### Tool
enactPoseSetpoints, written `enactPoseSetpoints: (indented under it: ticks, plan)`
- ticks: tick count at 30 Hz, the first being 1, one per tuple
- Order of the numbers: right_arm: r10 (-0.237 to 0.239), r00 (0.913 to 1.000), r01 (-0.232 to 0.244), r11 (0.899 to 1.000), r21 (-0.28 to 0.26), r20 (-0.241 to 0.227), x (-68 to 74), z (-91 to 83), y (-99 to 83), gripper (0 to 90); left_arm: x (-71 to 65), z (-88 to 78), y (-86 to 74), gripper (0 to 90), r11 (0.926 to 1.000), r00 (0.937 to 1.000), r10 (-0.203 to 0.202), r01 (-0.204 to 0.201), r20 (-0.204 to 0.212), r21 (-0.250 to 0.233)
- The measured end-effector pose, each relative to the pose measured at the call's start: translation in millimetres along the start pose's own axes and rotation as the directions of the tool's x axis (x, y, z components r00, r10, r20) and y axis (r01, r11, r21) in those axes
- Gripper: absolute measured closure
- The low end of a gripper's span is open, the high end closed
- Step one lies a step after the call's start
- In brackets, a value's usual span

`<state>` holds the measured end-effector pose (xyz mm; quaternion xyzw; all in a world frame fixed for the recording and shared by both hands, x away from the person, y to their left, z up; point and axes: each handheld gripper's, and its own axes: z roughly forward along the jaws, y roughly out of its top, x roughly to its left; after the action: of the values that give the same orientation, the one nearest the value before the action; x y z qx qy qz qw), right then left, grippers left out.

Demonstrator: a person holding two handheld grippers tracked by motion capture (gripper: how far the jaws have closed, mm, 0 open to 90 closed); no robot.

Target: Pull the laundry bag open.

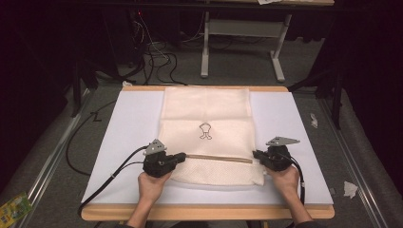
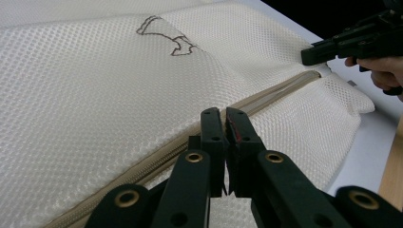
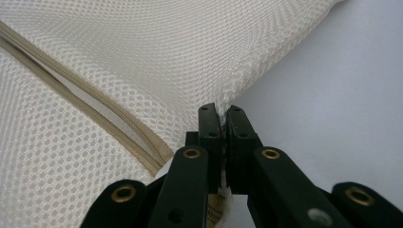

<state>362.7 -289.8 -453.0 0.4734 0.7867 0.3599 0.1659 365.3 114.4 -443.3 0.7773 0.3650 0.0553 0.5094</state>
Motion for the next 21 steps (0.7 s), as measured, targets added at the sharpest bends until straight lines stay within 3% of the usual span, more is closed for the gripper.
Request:
enactPoseSetpoints:
  ticks: [21]
  plan:
    - [0.002,1.0000,-0.002,1.000,-0.010,-0.001,-3.4,-0.2,-2.1,88.2,11.4,-18.2,-1.9,86.9,0.9995,0.9991,-0.027,0.027,-0.034,-0.018]
